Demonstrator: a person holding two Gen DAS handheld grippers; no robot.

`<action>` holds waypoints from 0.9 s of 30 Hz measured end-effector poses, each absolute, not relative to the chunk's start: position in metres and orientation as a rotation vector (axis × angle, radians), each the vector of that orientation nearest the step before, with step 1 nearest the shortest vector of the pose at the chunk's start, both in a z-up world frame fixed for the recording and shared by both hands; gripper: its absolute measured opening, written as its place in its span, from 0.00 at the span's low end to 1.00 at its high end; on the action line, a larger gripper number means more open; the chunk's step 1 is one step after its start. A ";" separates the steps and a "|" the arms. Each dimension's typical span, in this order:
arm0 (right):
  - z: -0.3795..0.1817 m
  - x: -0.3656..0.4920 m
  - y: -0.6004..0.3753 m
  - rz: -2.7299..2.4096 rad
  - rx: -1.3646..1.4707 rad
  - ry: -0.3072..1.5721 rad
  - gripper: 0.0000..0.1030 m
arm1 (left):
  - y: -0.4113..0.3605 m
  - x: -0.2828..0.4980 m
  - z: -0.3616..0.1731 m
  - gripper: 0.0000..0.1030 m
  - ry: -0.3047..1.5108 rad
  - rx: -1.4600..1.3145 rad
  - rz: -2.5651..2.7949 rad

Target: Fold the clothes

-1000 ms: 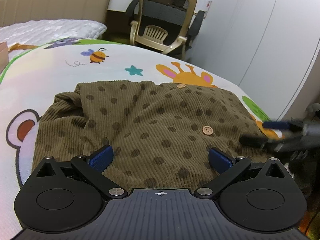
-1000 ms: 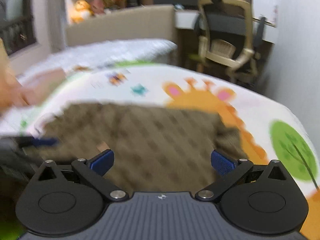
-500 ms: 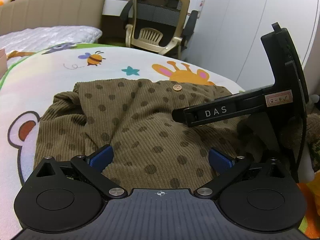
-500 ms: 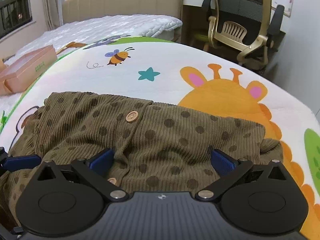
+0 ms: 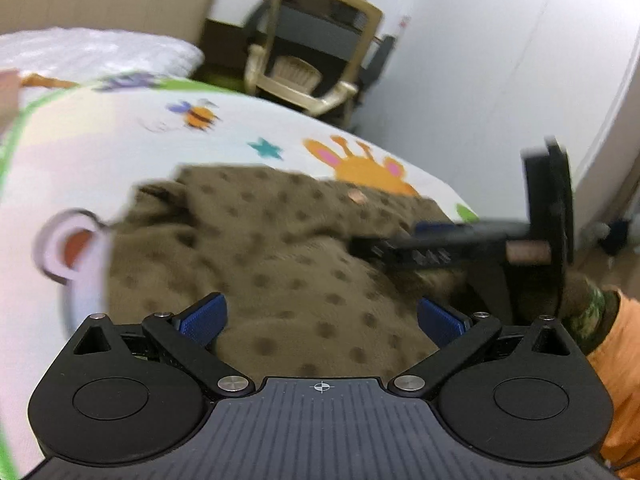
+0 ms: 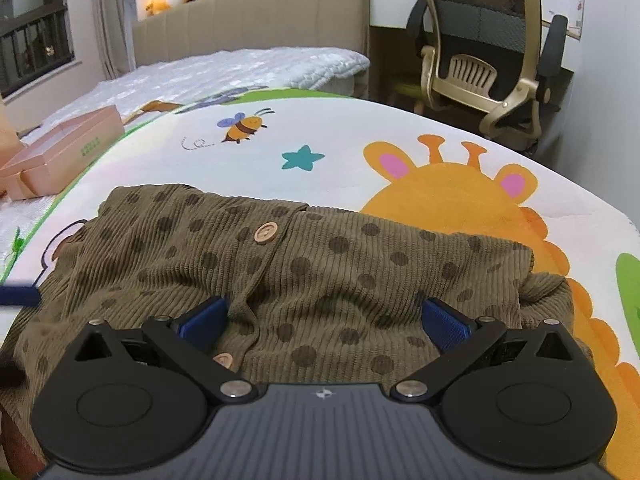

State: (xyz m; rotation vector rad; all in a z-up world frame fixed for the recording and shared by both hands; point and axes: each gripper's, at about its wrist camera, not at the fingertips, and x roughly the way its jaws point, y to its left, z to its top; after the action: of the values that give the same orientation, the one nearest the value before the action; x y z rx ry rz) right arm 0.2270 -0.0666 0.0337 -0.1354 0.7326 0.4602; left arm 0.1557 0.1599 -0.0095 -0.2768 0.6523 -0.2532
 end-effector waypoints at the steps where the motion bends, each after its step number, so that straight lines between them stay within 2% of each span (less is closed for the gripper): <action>1: 0.034 0.226 -0.068 0.464 -0.134 0.729 1.00 | 0.166 0.156 -0.009 1.00 0.654 -0.278 -0.224; 7: 0.033 0.223 -0.068 0.465 -0.136 0.701 1.00 | 0.194 0.164 -0.023 1.00 0.723 -0.302 -0.028; 11: 0.033 0.221 -0.071 0.469 -0.119 0.691 1.00 | 0.192 0.163 -0.032 0.95 0.728 -0.282 -0.001; 13: 0.033 0.221 -0.074 0.478 -0.098 0.687 1.00 | 0.188 0.163 -0.033 0.78 0.727 -0.258 -0.010; 14: 0.033 0.220 -0.075 0.481 -0.093 0.686 1.00 | 0.187 0.164 -0.032 0.73 0.728 -0.258 -0.026; 17: 0.034 0.219 -0.074 0.478 -0.105 0.681 1.00 | 0.183 0.166 -0.029 0.44 0.731 -0.258 -0.073; 18: 0.036 0.216 -0.074 0.476 -0.112 0.669 1.00 | 0.182 0.167 -0.028 0.28 0.732 -0.258 -0.089; 19: 0.039 0.211 -0.074 0.476 -0.119 0.652 1.00 | 0.181 0.168 -0.026 0.21 0.734 -0.264 -0.097; 21: 0.048 0.189 -0.076 0.515 -0.134 0.580 1.00 | 0.180 0.168 -0.021 0.17 0.729 -0.271 -0.104; 24: 0.063 0.143 -0.072 0.648 -0.193 0.453 1.00 | 0.181 0.169 -0.008 0.16 0.714 -0.314 -0.135; 27: 0.068 0.109 -0.049 0.806 -0.247 0.484 1.00 | 0.183 0.173 0.006 0.12 0.706 -0.377 -0.178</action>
State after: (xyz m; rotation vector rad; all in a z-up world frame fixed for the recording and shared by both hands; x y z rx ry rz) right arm 0.1093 -0.0488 0.0677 -0.2472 0.4845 0.8059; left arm 0.1731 0.1833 0.0063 -0.3771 0.7059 -0.1778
